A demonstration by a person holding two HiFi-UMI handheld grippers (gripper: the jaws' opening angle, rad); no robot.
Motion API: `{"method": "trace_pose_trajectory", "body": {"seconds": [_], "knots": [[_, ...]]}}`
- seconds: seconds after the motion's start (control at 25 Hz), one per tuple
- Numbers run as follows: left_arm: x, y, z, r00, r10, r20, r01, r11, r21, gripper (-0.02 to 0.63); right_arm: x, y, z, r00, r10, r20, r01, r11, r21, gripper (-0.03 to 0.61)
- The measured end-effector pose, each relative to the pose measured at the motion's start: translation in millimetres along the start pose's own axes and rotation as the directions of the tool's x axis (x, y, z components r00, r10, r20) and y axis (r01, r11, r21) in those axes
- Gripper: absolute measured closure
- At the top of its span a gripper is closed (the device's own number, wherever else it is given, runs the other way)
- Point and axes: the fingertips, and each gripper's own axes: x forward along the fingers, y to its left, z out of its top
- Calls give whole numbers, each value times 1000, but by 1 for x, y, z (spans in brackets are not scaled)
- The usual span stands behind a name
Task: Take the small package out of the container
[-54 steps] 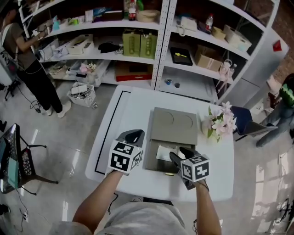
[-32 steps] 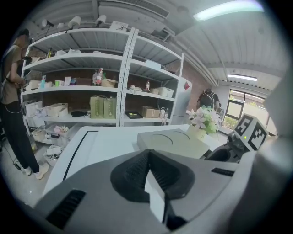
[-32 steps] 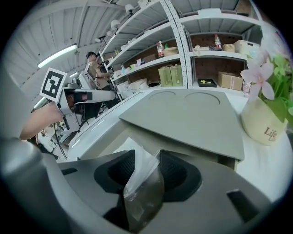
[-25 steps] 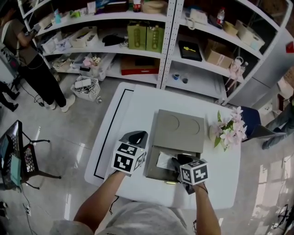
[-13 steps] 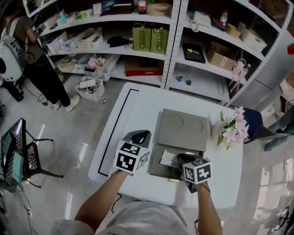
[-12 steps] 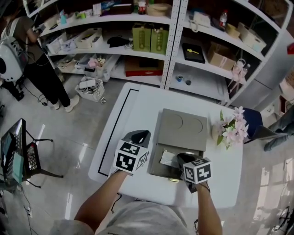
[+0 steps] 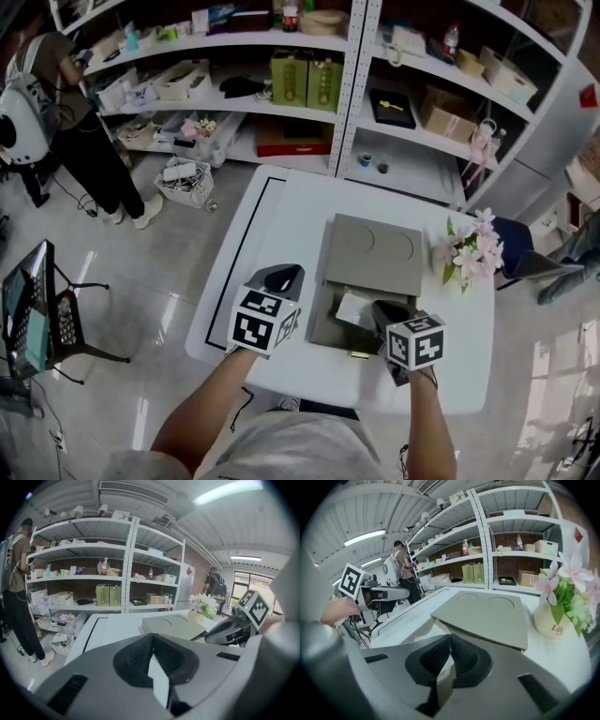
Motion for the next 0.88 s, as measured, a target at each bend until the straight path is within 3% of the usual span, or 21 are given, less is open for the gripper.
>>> {"method": "trace_pose_trajectory", "body": {"seconds": [0.88], "knots": [[-67, -28, -10, 999, -15, 51, 13, 999, 37, 612, -99, 34, 23, 968, -108, 226, 111, 994, -2, 571]]}}
